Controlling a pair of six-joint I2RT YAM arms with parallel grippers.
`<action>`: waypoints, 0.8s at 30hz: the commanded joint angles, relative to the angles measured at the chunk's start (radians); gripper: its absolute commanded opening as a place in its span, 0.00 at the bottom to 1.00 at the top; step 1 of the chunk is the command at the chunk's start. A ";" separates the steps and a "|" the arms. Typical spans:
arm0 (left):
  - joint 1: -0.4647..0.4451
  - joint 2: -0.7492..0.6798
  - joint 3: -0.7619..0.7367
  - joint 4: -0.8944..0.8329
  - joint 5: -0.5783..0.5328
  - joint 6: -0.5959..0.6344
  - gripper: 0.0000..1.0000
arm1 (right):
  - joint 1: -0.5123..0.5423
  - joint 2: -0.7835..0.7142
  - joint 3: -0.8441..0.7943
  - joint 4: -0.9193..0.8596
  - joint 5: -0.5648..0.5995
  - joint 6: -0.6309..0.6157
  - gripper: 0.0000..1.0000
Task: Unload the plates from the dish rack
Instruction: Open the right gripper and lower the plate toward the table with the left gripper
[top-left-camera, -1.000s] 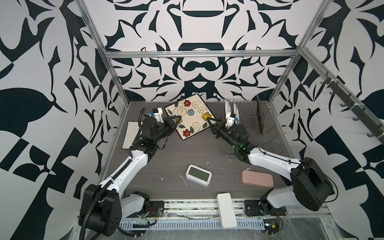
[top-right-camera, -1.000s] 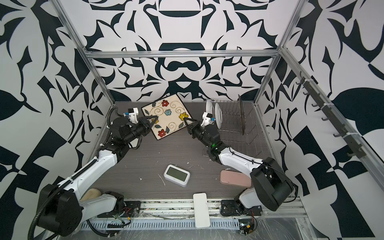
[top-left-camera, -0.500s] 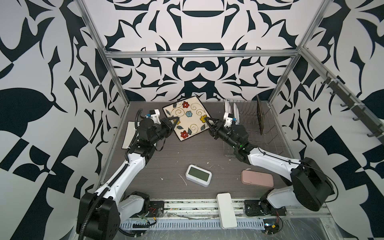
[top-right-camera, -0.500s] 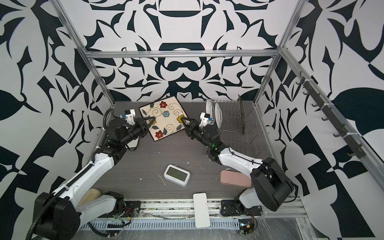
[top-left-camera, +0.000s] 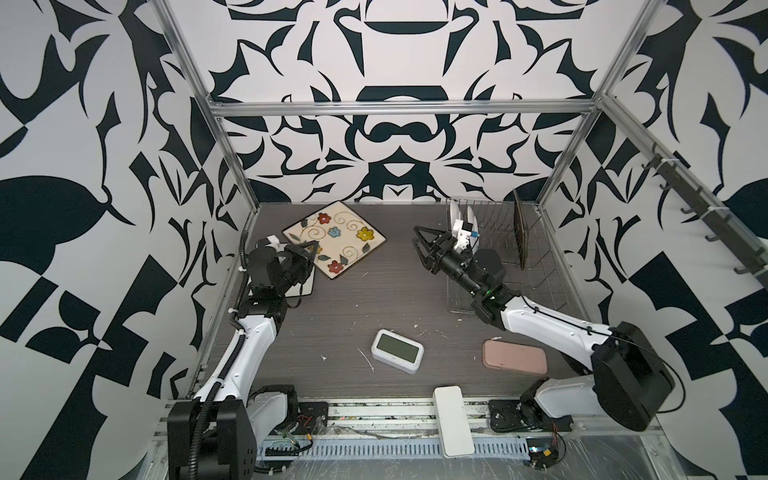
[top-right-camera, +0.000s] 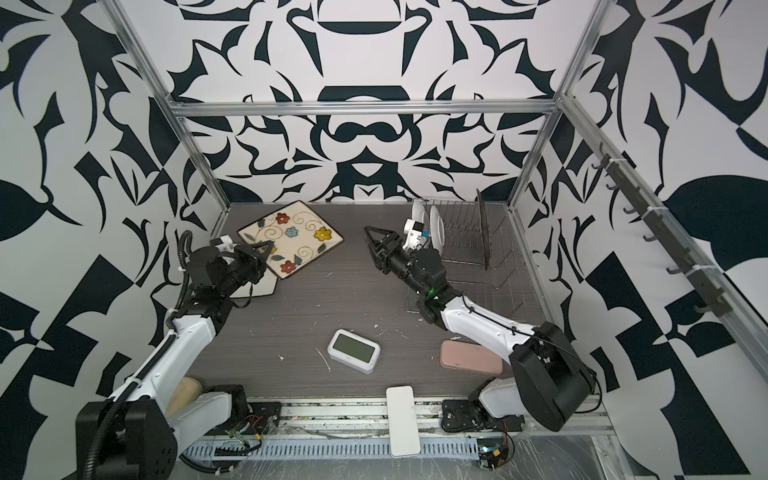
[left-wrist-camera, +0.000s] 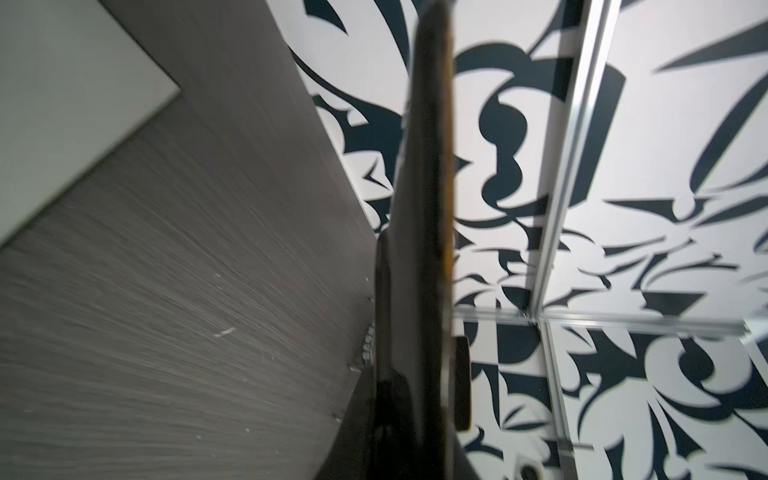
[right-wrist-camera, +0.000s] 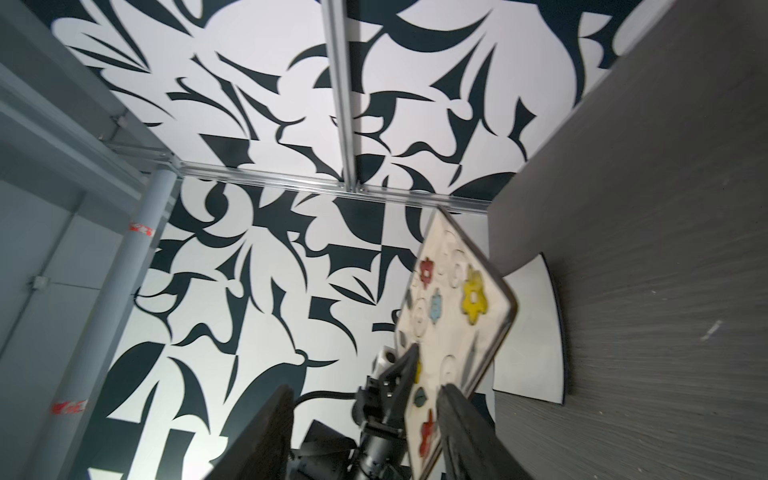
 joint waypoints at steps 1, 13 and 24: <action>0.024 -0.057 -0.004 0.159 -0.073 -0.024 0.00 | -0.002 -0.030 0.048 0.064 -0.025 -0.016 0.59; 0.112 -0.108 -0.139 0.226 -0.279 -0.072 0.00 | -0.002 -0.051 0.097 -0.224 -0.043 -0.118 0.61; 0.201 -0.154 -0.230 0.246 -0.399 -0.088 0.00 | 0.006 0.057 0.130 -0.226 -0.103 -0.094 0.62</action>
